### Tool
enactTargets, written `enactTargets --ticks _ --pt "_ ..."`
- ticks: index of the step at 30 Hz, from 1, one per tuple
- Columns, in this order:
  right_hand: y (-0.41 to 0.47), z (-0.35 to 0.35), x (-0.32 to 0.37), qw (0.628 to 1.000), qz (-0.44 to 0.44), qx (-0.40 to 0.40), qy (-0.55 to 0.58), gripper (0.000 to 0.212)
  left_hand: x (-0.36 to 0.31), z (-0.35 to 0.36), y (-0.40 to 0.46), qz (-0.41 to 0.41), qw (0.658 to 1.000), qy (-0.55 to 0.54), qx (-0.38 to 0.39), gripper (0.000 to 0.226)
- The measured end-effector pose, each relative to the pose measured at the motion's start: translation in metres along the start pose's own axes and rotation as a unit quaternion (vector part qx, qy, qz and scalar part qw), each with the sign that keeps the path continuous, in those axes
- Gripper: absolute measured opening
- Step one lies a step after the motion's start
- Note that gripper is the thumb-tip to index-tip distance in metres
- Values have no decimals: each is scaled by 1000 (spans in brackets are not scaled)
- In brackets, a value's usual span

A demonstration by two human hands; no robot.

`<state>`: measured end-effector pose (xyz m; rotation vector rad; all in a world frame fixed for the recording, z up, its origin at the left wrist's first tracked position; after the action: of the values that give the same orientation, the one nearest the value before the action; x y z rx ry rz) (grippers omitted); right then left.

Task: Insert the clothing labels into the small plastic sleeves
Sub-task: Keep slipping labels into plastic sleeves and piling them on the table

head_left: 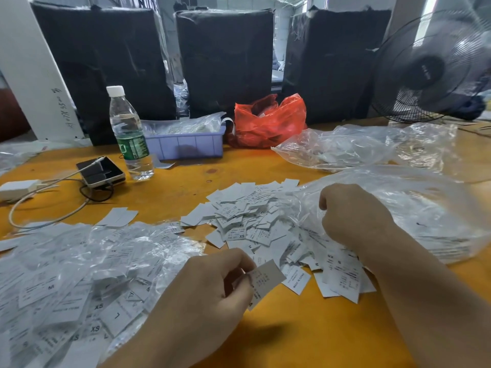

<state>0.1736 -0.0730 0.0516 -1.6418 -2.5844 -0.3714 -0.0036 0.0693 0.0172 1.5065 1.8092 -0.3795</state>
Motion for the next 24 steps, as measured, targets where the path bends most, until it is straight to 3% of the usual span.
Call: enactTargets --ticks 8,13,18,24 --pt "-3 22 4 995 16 96 -12 9 -7 4 -1 11 1000 -25 -3 13" --pt "-2 30 -4 989 61 135 2 28 -7 5 -1 4 1000 -17 1 22" --pt "6 25 -17 990 86 108 -24 51 -4 -3 0 -11 1000 -24 -15 23" --pt "9 30 -15 994 54 95 17 37 -2 -4 0 -9 1000 -24 -12 22"
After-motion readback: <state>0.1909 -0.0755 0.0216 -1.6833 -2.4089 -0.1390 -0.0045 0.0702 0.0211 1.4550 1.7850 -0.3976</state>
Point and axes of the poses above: each hand's wrist, its own y-axis towards the middle knuckle, its own z-axis out of the palm, x = y × z, the point moved 9 cm from there along y, towards the middle knuckle, and after that the axes turned 4 degrees about -z, right-handed, at the moved point
